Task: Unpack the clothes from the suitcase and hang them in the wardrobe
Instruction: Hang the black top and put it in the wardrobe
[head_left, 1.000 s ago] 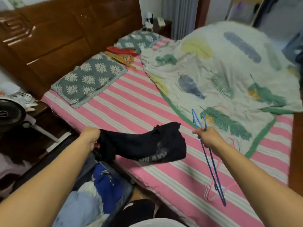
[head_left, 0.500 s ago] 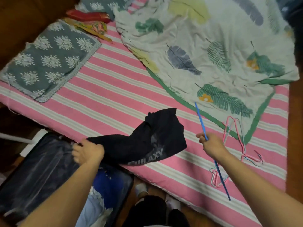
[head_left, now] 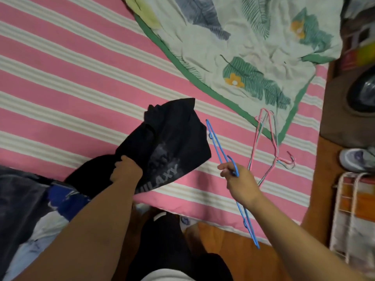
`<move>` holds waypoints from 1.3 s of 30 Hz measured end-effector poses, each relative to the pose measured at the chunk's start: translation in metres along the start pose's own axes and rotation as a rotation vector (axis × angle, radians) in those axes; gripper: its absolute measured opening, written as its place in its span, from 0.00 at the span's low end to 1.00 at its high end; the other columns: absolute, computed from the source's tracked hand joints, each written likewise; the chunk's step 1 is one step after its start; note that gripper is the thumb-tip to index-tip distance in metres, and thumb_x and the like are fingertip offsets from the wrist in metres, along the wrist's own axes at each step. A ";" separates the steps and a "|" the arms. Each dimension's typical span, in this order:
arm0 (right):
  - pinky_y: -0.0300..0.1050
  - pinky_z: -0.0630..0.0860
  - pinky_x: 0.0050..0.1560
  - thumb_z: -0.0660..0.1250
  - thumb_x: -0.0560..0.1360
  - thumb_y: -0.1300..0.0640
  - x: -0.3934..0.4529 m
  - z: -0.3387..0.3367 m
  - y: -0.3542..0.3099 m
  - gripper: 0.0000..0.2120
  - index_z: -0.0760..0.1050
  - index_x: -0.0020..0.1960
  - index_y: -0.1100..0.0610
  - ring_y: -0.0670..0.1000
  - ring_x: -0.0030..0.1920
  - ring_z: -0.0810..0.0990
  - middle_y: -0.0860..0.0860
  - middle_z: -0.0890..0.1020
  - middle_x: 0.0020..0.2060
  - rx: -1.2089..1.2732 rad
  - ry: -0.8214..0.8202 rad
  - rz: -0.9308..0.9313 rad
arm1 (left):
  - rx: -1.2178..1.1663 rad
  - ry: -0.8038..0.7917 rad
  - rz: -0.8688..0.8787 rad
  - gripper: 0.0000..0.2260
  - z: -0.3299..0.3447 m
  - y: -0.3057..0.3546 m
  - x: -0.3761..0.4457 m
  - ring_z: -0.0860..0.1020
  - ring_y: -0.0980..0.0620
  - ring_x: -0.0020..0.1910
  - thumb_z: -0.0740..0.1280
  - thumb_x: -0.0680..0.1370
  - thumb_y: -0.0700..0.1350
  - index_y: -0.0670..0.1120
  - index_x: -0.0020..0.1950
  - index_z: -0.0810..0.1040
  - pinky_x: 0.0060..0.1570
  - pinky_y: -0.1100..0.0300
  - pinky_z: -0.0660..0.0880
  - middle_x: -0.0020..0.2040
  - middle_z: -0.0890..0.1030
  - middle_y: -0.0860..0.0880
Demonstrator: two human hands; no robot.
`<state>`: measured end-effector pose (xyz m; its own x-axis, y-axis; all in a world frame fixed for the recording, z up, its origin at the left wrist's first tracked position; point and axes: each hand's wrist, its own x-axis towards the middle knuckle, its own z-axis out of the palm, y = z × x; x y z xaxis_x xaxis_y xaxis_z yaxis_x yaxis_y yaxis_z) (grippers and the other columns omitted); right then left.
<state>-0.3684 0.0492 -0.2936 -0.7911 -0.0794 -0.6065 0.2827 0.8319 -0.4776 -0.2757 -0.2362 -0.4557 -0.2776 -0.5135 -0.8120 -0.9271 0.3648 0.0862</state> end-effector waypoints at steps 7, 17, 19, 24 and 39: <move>0.42 0.73 0.34 0.60 0.81 0.63 -0.030 -0.011 -0.006 0.12 0.81 0.52 0.53 0.53 0.37 0.79 0.53 0.83 0.47 0.119 0.022 0.034 | -0.295 0.369 -0.005 0.17 -0.062 -0.057 -0.040 0.78 0.37 0.49 0.56 0.85 0.53 0.41 0.56 0.76 0.45 0.48 0.75 0.52 0.79 0.38; 0.45 0.76 0.45 0.66 0.80 0.60 -0.070 -0.061 -0.047 0.09 0.81 0.53 0.47 0.52 0.40 0.81 0.53 0.84 0.41 0.098 -0.114 -0.282 | -0.797 0.768 0.514 0.09 -0.178 -0.063 -0.252 0.77 0.54 0.43 0.63 0.84 0.44 0.46 0.48 0.80 0.43 0.64 0.70 0.44 0.81 0.50; 0.39 0.71 0.35 0.66 0.80 0.58 -0.079 -0.087 -0.081 0.13 0.76 0.61 0.43 0.46 0.30 0.76 0.51 0.82 0.35 0.096 -0.129 -0.445 | -0.801 0.665 0.581 0.10 -0.194 -0.052 -0.289 0.78 0.56 0.42 0.63 0.84 0.46 0.47 0.48 0.82 0.45 0.60 0.74 0.44 0.83 0.53; 0.32 0.68 0.27 0.62 0.82 0.64 -0.121 -0.171 -0.159 0.05 0.74 0.52 0.55 0.50 0.24 0.77 0.50 0.87 0.42 0.309 -0.081 -0.825 | -0.432 0.741 0.648 0.12 -0.244 -0.023 -0.357 0.80 0.41 0.46 0.64 0.83 0.47 0.42 0.47 0.83 0.44 0.50 0.72 0.43 0.83 0.43; 0.55 0.76 0.42 0.68 0.77 0.51 -0.206 -0.274 -0.170 0.11 0.78 0.38 0.53 0.57 0.36 0.79 0.51 0.80 0.29 -0.021 0.354 -1.095 | 0.155 1.169 0.675 0.14 -0.276 0.004 -0.452 0.67 0.43 0.33 0.61 0.84 0.47 0.47 0.39 0.68 0.35 0.52 0.62 0.41 0.63 0.47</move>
<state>-0.4026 0.0745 0.0870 -0.7160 -0.6090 0.3413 -0.6566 0.4213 -0.6256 -0.2232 -0.2174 0.0712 -0.7839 -0.5268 0.3287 -0.5108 0.8480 0.1411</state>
